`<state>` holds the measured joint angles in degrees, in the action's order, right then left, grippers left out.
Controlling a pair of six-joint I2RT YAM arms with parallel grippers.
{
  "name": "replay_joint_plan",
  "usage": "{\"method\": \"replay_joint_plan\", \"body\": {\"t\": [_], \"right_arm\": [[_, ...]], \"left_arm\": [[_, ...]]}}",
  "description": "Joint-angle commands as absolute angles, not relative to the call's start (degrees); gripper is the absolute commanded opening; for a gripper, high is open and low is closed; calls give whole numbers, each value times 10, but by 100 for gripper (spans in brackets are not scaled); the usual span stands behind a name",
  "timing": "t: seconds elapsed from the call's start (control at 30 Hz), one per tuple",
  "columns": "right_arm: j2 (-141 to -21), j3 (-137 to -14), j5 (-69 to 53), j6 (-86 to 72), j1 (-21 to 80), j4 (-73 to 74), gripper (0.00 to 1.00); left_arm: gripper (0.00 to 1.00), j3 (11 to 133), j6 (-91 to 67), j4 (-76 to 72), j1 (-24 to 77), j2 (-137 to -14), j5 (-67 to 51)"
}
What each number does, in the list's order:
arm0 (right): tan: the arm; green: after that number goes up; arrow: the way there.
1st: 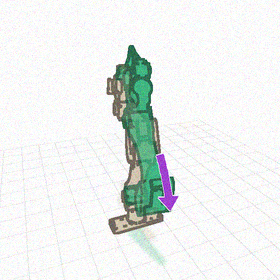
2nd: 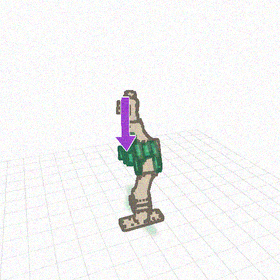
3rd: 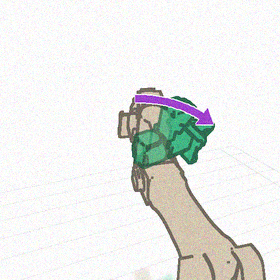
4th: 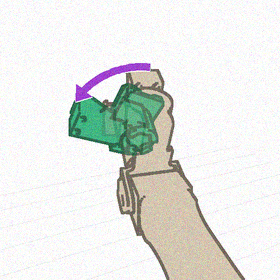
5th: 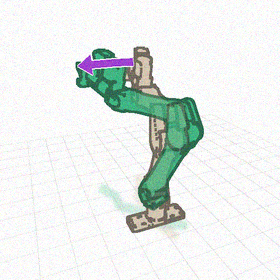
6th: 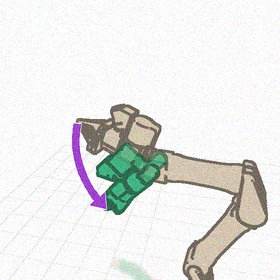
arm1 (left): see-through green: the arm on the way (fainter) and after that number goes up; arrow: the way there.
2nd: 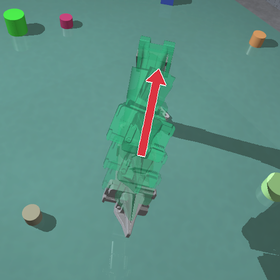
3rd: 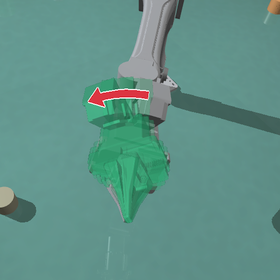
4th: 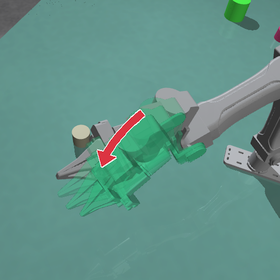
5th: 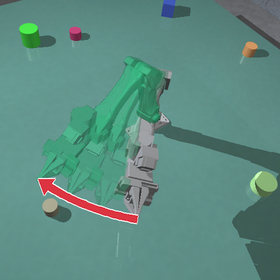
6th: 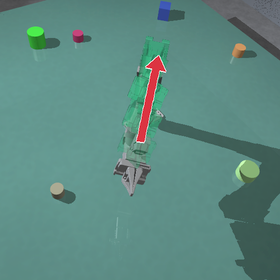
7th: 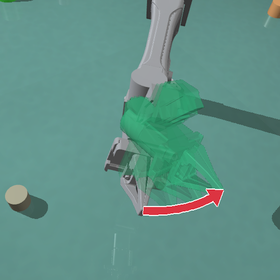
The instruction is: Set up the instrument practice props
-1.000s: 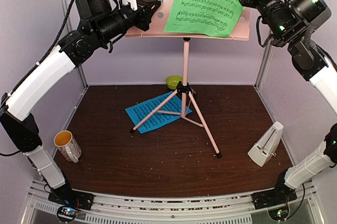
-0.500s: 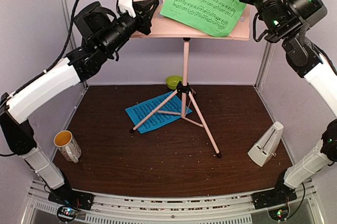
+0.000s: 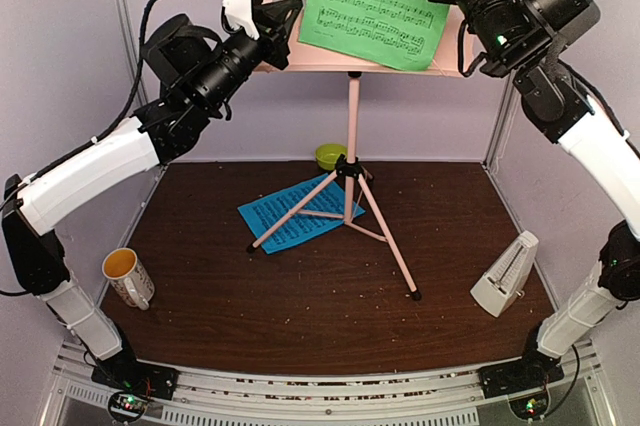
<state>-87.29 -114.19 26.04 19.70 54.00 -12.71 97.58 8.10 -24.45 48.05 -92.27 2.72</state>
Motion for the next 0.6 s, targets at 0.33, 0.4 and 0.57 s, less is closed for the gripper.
{"method": "replay_joint_plan", "body": {"t": [0.33, 0.4, 0.57], "right_arm": [[-932, -1210, 165, 215, 542, -146, 0], [-940, -1212, 145, 221, 540, -154, 0], [-956, -1211, 97, 258, 539, -175, 0]], "left_arm": [[0, 969, 110, -311, 479, -906, -13], [0, 969, 109, -311, 479, -906, -16], [0, 965, 110, -311, 479, -904, -19]]}}
